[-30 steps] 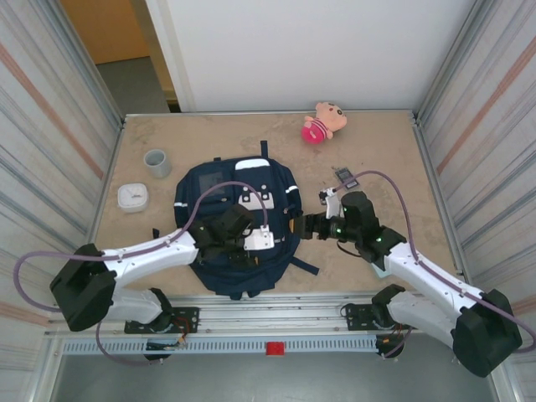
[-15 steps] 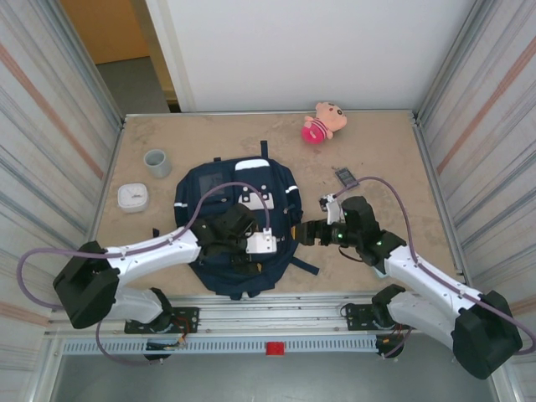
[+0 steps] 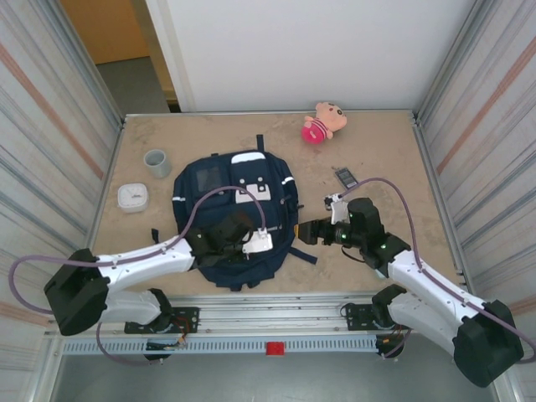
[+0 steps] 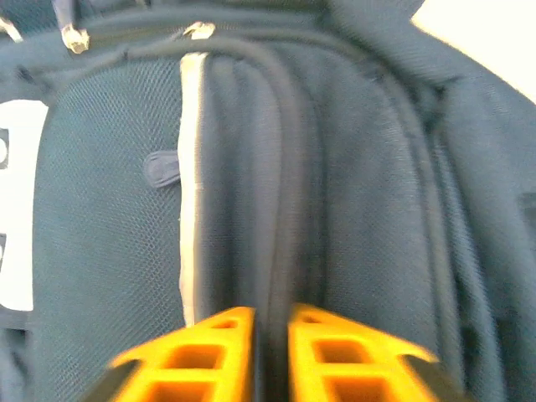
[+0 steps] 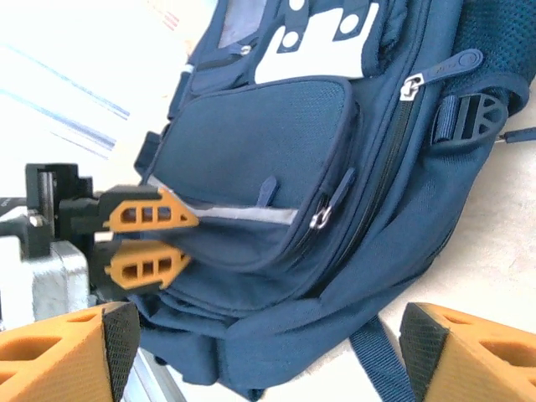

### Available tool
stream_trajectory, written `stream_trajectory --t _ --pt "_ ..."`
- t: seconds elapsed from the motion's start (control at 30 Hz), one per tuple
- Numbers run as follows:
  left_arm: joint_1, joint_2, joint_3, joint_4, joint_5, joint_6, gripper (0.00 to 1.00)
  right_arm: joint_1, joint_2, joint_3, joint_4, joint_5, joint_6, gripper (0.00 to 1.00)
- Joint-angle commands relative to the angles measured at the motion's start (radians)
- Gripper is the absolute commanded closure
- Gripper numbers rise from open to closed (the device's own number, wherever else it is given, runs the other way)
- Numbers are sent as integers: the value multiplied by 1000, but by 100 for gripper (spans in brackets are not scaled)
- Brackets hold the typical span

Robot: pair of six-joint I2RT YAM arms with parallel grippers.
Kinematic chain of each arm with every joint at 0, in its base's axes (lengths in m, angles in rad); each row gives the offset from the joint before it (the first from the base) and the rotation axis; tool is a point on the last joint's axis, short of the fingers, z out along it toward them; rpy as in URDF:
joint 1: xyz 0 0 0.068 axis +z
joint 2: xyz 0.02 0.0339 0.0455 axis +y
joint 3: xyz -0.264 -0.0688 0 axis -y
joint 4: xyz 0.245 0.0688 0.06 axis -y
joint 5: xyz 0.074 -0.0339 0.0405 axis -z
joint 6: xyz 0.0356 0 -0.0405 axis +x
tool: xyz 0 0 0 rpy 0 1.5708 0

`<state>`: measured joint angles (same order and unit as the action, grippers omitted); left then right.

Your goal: Pack books, pencil case, and school supplies into a backpack

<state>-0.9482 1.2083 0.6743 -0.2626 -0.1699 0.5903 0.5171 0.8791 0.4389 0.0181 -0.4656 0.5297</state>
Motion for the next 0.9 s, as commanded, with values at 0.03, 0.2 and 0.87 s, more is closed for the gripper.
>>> stream_trajectory --t 0.03,0.2,0.87 --pt "20 -172 14 18 80 -15 100 -32 -13 12 -17 -29 -50 18" --pt "97 -351 48 -78 268 -21 100 -78 25 44 0 -98 -109 17" --pt "175 -539 61 -229 416 66 100 -101 698 379 93 -486 -259 15"
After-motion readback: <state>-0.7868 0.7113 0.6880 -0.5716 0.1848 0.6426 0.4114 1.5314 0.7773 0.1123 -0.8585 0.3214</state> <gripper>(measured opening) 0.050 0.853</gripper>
